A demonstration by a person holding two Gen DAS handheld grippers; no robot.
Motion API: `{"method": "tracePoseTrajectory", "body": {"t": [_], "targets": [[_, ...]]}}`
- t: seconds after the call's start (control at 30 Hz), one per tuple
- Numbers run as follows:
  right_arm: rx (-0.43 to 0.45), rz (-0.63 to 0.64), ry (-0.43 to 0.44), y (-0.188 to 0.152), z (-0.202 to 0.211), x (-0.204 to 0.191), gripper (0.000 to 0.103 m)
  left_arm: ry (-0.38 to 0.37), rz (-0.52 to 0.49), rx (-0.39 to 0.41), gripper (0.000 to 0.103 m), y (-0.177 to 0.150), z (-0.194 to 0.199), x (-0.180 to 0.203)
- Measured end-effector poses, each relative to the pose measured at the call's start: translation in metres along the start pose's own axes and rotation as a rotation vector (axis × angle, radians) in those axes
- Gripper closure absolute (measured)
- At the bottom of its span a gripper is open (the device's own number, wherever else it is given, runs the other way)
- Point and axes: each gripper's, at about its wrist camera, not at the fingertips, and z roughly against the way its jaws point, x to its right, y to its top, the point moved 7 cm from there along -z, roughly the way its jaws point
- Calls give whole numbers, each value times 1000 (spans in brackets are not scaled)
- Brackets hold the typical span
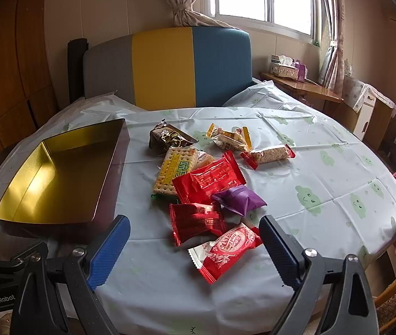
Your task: Organize snacks
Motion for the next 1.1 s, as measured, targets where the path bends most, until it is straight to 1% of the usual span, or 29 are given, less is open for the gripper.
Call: {"method": "tracePoseTrajectory", "body": {"t": [1.1], "targets": [[-12,-9,10,-3,-4,4,8,10,-9,-6,0,-4,-3,-1]]}}
